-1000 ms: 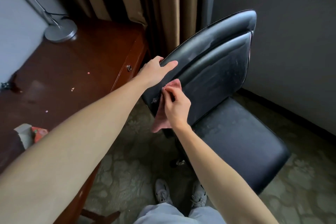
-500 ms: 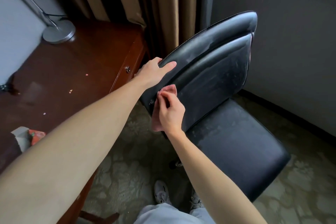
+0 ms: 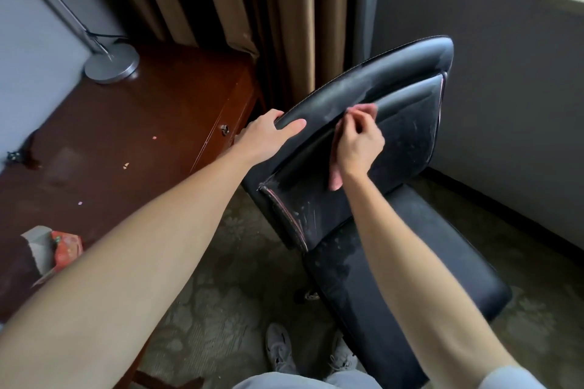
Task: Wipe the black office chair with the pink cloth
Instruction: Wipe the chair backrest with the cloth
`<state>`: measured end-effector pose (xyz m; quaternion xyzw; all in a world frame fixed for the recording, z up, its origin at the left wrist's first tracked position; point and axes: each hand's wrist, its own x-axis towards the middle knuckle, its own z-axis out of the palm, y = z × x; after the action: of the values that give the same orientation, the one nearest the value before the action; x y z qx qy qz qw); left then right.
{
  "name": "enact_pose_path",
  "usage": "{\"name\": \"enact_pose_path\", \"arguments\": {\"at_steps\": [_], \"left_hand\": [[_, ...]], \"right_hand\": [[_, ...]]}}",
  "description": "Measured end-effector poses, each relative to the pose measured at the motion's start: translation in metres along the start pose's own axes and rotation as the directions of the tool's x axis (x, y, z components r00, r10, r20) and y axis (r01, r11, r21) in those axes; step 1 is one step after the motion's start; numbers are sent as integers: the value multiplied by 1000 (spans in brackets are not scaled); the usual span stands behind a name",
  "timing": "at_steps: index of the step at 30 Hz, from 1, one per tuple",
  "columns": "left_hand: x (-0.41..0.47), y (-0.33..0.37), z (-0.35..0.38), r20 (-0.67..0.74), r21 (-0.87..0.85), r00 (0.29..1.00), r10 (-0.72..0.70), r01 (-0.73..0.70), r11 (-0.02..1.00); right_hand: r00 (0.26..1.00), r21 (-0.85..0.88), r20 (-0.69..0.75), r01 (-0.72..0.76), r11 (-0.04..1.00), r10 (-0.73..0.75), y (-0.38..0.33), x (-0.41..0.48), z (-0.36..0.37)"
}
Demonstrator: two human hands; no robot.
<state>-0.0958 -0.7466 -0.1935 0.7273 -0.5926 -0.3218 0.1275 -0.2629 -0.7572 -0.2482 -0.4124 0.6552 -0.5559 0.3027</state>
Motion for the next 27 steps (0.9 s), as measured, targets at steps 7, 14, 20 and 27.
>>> {"name": "enact_pose_path", "arguments": {"at_steps": [7,14,20,27], "left_hand": [[2,2,2,-56,52,998,9,-6,999],[-6,7,1,-94,82,996,-10,18,996],[-2,9,0,-112,134,994,-8,23,991],[-18,-13,-4,-76,-82,997,-30,24,996]], "right_hand": [[959,55,276,59,997,-72,9,-105,16],[997,144,-58,-39,989,48,-22,13,-16],[998,69,45,49,996,-52,-28,6,1],[970,115,189,133,984,-153,-10,-30,3]]}}
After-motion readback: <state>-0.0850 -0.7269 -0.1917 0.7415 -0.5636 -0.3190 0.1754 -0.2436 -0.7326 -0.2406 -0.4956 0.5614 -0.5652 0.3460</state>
